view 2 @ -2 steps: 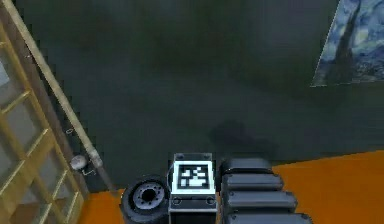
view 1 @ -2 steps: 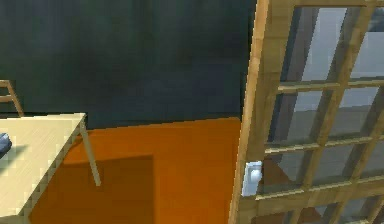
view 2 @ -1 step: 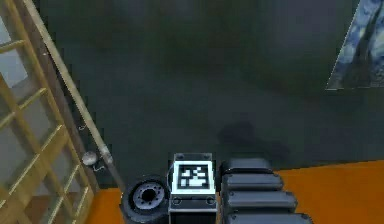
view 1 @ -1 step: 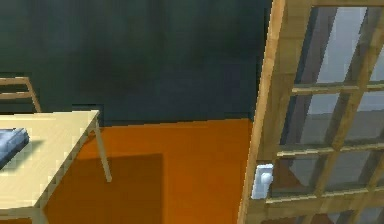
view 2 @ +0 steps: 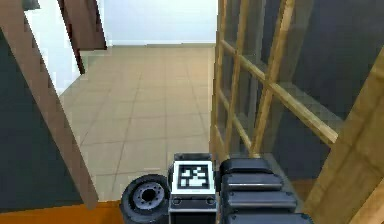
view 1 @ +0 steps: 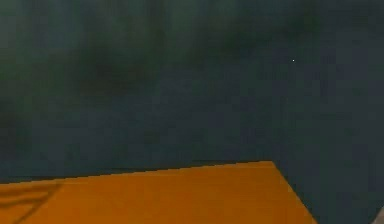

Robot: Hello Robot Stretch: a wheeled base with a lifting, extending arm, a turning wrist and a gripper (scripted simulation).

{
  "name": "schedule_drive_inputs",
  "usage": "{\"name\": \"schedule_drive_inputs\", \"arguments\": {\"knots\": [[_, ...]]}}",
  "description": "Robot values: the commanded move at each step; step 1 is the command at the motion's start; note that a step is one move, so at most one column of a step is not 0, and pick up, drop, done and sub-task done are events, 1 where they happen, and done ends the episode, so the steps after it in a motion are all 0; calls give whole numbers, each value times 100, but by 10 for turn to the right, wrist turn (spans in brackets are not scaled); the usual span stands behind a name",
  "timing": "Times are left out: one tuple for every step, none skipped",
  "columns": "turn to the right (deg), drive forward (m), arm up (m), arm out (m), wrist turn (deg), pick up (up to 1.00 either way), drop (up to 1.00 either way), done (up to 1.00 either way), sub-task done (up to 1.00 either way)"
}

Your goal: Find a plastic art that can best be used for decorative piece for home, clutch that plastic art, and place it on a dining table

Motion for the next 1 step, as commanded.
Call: {"name": "schedule_drive_inputs", "arguments": {"knots": [[450, 0, 0, 0, 0, 0, 0, 0, 0]]}}
